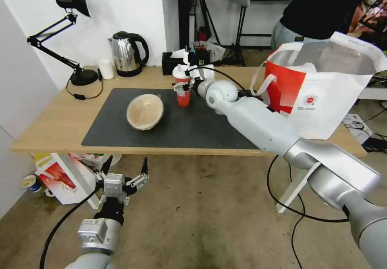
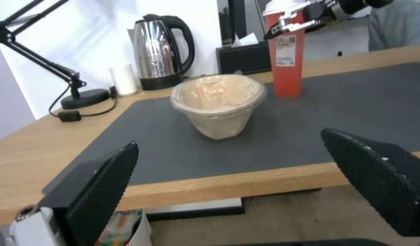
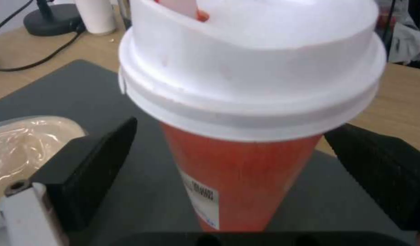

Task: Pick up the trash from the table and place it into the takeout bag.

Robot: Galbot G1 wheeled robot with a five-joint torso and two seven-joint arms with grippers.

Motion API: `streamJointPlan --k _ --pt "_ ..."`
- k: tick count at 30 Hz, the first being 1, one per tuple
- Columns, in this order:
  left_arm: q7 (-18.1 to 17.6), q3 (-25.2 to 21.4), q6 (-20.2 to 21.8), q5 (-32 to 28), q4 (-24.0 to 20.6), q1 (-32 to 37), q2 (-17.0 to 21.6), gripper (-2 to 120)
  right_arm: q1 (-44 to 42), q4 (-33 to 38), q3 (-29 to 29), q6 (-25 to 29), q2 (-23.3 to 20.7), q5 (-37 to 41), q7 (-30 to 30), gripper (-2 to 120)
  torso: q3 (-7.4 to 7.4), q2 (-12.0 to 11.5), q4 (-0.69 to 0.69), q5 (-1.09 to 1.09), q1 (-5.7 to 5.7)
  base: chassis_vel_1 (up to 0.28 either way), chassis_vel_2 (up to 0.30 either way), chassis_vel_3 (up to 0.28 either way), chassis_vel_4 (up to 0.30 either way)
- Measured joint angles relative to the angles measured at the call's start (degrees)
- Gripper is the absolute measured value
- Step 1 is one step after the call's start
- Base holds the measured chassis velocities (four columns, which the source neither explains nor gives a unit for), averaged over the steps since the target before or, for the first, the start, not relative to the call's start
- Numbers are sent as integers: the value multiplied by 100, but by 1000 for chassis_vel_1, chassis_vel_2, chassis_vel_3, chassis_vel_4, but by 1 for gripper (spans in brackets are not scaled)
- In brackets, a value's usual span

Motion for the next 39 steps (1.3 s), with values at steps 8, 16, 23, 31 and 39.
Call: streamJointPlan --k 8,16,23,31,39 --pt "0 0 0 0 0 0 0 100 -72 -178 38 119 71 -39 -112 100 0 0 0 0 0 0 0 0 0" --pt "0 0 0 0 0 0 0 100 -178 -186 75 205 46 -21 -189 82 0 0 0 0 0 0 0 0 0" --pt "0 0 0 0 0 0 0 100 -251 18 86 213 -81 14 -169 58 0 0 0 -1 0 0 0 0 0" --pt "0 0 0 0 0 0 0 100 -263 296 85 218 -286 127 -92 39 0 0 0 0 0 0 0 0 0" --pt "0 0 0 0 0 0 0 100 -156 868 86 218 -621 308 74 21 0 0 0 0 0 0 0 0 0"
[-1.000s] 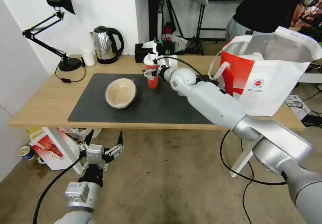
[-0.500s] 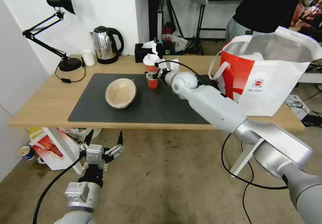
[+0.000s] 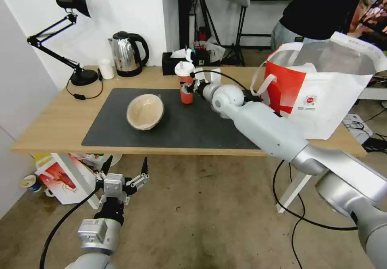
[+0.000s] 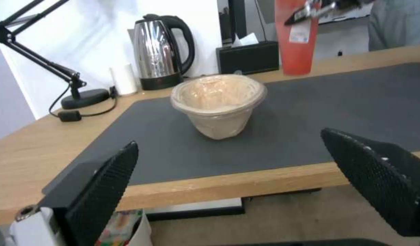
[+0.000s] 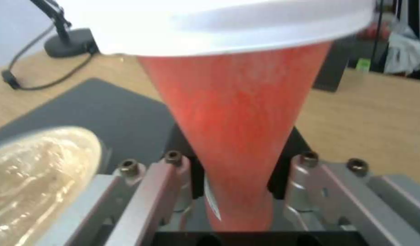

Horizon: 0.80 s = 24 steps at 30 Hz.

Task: Pick up the trash from the table and place it into the takeout bag.

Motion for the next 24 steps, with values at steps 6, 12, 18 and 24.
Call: streamJointPlan --k 6,12,18,24 --pt "0 0 0 0 0 0 0 100 207 678 25 -12 -306 405 216 8 0 0 1 0 0 0 0 0 0" --pt "0 0 0 0 0 0 0 100 509 1144 75 -84 -623 642 447 8 0 0 1 0 0 0 0 0 0" --pt "0 0 0 0 0 0 0 100 1104 1658 245 -387 -1204 1263 889 8 0 0 0 0 0 0 0 0 0" --pt "0 1 0 0 0 0 0 100 1554 2066 383 -572 -1684 1885 1309 8 0 0 1 1 0 0 0 0 0"
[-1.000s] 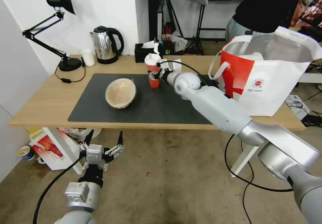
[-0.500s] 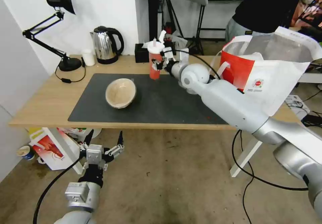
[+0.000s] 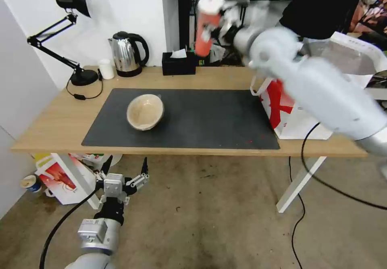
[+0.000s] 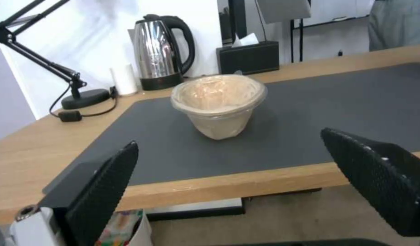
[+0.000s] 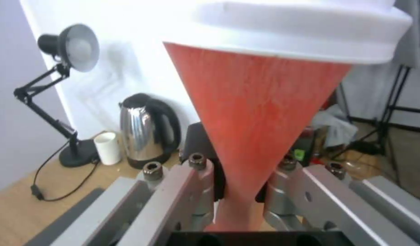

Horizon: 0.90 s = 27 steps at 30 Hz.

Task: Pick up the trash from the table and place it into the takeout bag.

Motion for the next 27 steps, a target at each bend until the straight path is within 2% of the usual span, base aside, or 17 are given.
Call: streamJointPlan --k 1,4,6,8,10,12,14,16,18,19,21,24,27 --pt "0 0 0 0 0 0 0 100 0 0 0 0 0 0 0 8 0 0 0 0 0 0 0 0 0" --pt "0 -1 0 0 0 0 0 100 151 666 44 -225 -594 564 473 8 0 0 -2 0 -1 0 0 0 0" --pt "0 -1 0 0 0 0 0 100 151 730 53 -235 -649 596 499 8 0 0 -2 1 0 0 0 0 0" --pt "0 -1 0 0 0 0 0 100 109 1186 187 -320 -1055 801 668 8 0 0 0 0 0 0 0 0 0" --pt "0 -1 0 0 0 0 0 100 98 1283 241 -351 -1177 871 714 8 0 0 0 1 0 0 0 0 0" --pt "0 -1 0 0 0 0 1 100 74 1553 405 -439 -1596 1081 792 8 0 0 -2 0 0 0 0 0 0" --pt "0 -1 0 0 0 0 0 100 73 1609 442 -464 -1717 1116 807 8 0 0 -1 0 0 0 0 0 0" --pt "0 -1 0 0 0 0 0 100 50 1778 580 -569 -2264 1239 883 8 0 0 -4 0 -1 0 0 0 0" --pt "0 0 0 0 0 0 0 100 17 1801 638 -592 -2391 1267 891 8 -1 0 -3 1 -1 0 0 0 0" --pt "0 0 0 0 0 0 0 100 -137 1838 832 -634 -2674 1315 891 8 0 0 0 -1 0 0 0 0 0" --pt "0 -1 0 0 0 0 0 100 -270 1849 955 -659 -2829 1330 876 7 0 0 -1 -1 0 0 0 0 0" --pt "0 0 0 0 0 0 0 100 -951 1860 1487 -682 -3381 1219 660 7 0 0 -4 3 -1 0 0 0 0" --pt "0 0 0 0 0 0 0 100 -1265 1814 1681 -676 -3611 1120 572 7 0 0 -2 -1 -1 0 0 0 0"
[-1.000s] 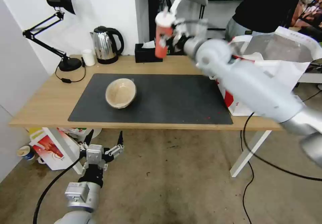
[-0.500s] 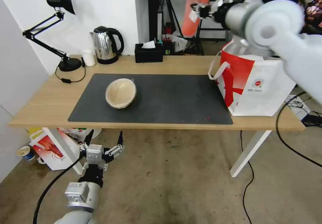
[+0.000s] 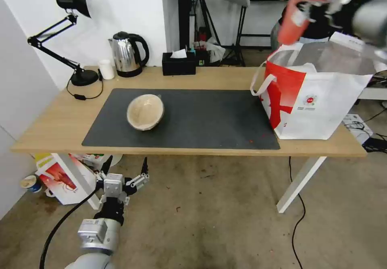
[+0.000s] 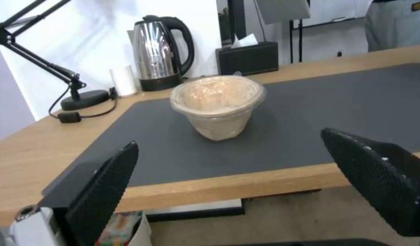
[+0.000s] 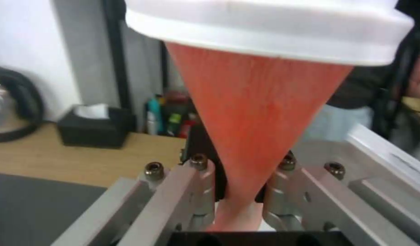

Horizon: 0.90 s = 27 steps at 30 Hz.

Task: Pick up the trash from the table and place it into the takeout bag.

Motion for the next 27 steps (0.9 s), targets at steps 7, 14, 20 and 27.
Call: streamJointPlan --k 7,14,20,27 --pt "0 0 0 0 0 0 0 100 -356 -267 153 47 -261 -227 -106 7 0 0 1 0 0 0 0 0 0" --pt "0 0 0 0 0 0 0 100 -511 -601 110 64 -227 -616 -197 7 1 0 1 0 1 0 0 0 0" --pt "0 0 0 0 0 0 0 100 -559 -782 54 75 -171 -882 -277 7 1 0 1 0 0 0 0 0 0" --pt "0 0 0 0 0 0 0 100 -619 -1055 -40 79 -98 -1149 -320 7 1 0 1 0 1 0 0 0 0"
